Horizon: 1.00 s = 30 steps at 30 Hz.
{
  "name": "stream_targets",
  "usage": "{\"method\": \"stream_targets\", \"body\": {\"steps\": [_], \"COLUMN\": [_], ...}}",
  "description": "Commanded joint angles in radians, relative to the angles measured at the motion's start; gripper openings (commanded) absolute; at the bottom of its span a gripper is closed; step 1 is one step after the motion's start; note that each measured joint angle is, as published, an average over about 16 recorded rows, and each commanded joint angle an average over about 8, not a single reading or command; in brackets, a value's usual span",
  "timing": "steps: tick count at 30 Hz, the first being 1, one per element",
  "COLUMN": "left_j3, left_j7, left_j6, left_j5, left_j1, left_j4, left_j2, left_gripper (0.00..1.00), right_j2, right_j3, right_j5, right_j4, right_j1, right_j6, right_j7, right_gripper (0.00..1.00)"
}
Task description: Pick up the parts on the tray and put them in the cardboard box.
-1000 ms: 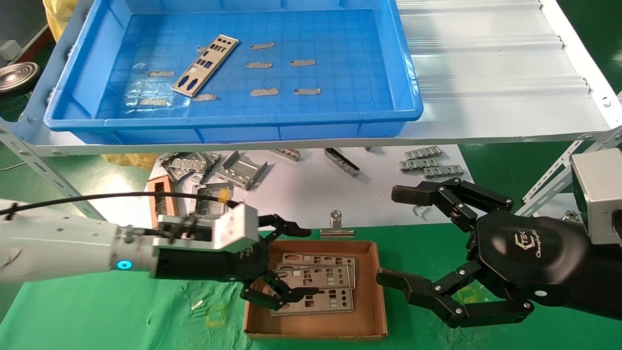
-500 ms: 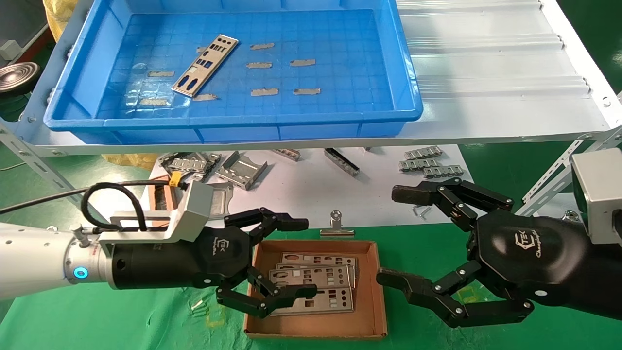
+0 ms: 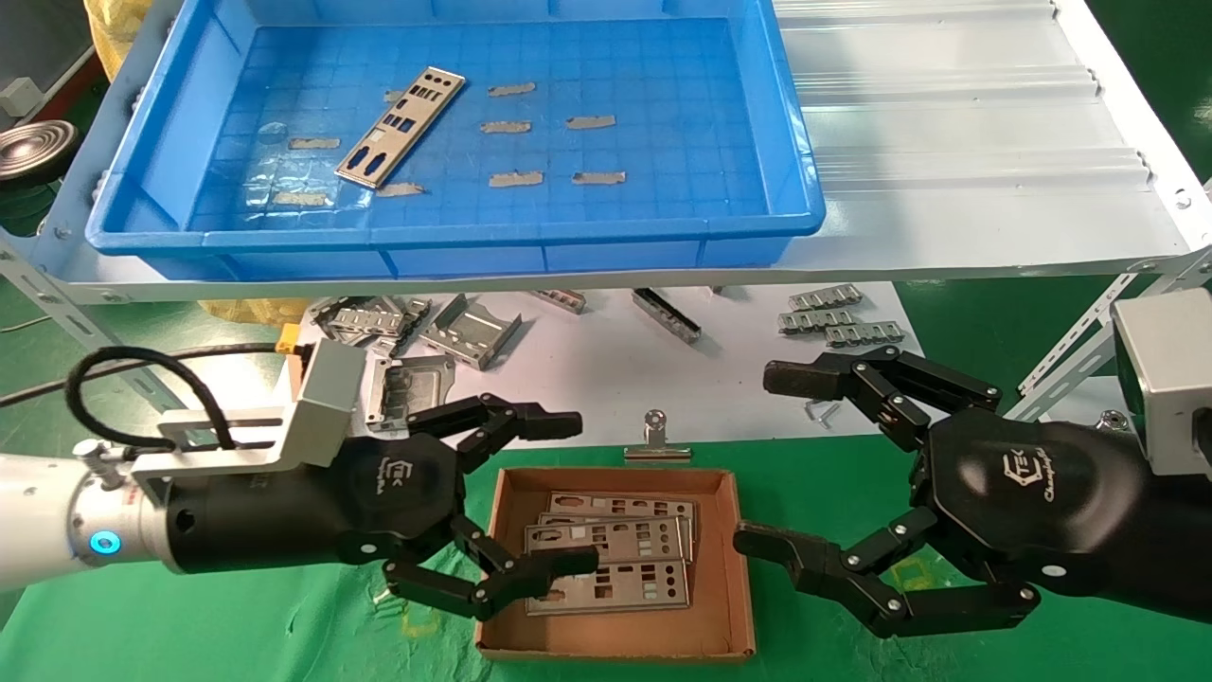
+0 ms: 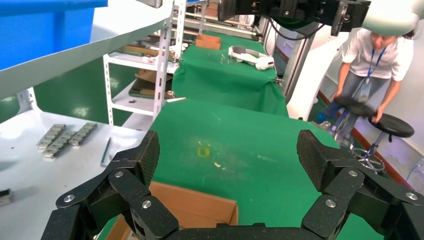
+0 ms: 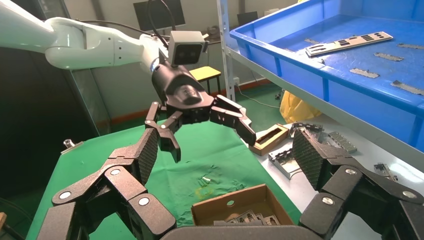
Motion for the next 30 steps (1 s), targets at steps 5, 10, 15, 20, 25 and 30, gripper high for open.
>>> {"method": "stream_targets", "body": {"steps": [5, 10, 15, 20, 25, 30], "left_j3": [-0.055, -0.101, -0.147, -0.193, -0.239, -0.285], "left_j7": [-0.040, -0.073, -0.107, -0.140, -0.173, -0.206], "left_j6": [-0.013, -0.023, -0.034, -0.044, -0.055, -0.066], "left_j5": [-0.001, -0.001, -0.002, -0.002, -0.003, -0.003], "left_j1": [0.037, 0.067, 0.098, 0.128, 0.159, 0.189], "left_j4": [-0.083, -0.153, -0.222, -0.292, -0.361, -0.431], "left_j2": [-0.042, -0.077, -0.112, -0.147, -0.182, -0.217], "left_gripper": [1.00, 1.00, 1.00, 1.00, 1.00, 1.00], "right_j2": [0.000, 0.000, 0.000, 0.000, 0.000, 0.000], "right_j3": [0.000, 0.000, 0.000, 0.000, 0.000, 0.000], "right_j5": [0.000, 0.000, 0.000, 0.000, 0.000, 0.000], "right_j4": [0.000, 0.000, 0.000, 0.000, 0.000, 0.000], "right_j1": [0.000, 0.000, 0.000, 0.000, 0.000, 0.000], "right_j6": [0.000, 0.000, 0.000, 0.000, 0.000, 0.000], "right_j7": [0.000, 0.000, 0.000, 0.000, 0.000, 0.000], "right_gripper": [1.00, 1.00, 1.00, 1.00, 1.00, 1.00]}}
